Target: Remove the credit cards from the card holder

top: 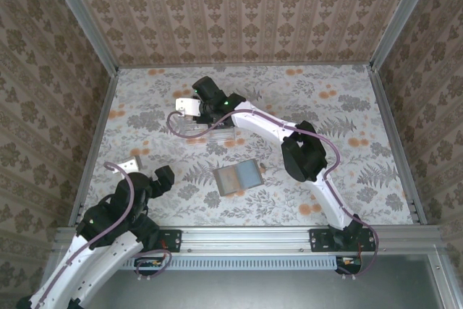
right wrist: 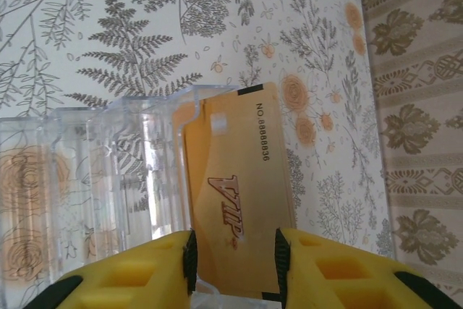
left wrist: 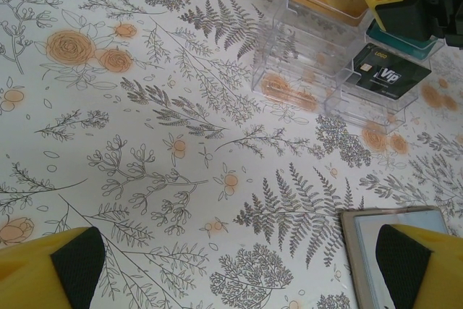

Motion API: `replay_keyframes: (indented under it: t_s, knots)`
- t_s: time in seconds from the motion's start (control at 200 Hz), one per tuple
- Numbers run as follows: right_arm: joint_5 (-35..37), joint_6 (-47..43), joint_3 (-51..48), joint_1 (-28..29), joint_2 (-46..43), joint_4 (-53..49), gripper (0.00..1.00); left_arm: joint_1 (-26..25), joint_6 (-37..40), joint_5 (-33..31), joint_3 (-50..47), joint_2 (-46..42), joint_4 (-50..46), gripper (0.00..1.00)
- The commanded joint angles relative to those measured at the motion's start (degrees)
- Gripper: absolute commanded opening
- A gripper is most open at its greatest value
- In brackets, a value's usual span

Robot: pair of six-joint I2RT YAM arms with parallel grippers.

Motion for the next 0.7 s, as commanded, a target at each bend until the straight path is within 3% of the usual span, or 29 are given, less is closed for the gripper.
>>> replay_keyframes:
  t_s: [0.0, 0.24, 0.44, 0.53, 0.69]
  knots:
    - [1.7, 1.0, 1.4, -0.1, 1.4, 1.5, 0.37, 0.5, 0.9, 0.7, -0.6, -0.5, 0.9, 1.0]
    - [3.1, 10.3, 0.3, -0.5, -2.3, 1.4, 0.36, 0.5, 3.6, 4.1, -1.3, 0.1, 4.1, 1.0]
    - [5.2, 22.7, -12.7, -0.5, -13.7, 8.9, 0.36, 0.5, 6.3, 9.0, -2.4, 3.6, 9.4, 1.0]
    - [6.1, 30.8, -18.2, -0.6, -18.9, 8.6, 0.37, 0.5, 6.0, 11.5, -3.4, 5.7, 12.9, 1.0]
    - [8.1, 50.1, -25.2, -0.5, -25.9, 1.1, 0.29, 0.5, 2.1, 16.8, -6.8, 9.3, 20.9, 0.86]
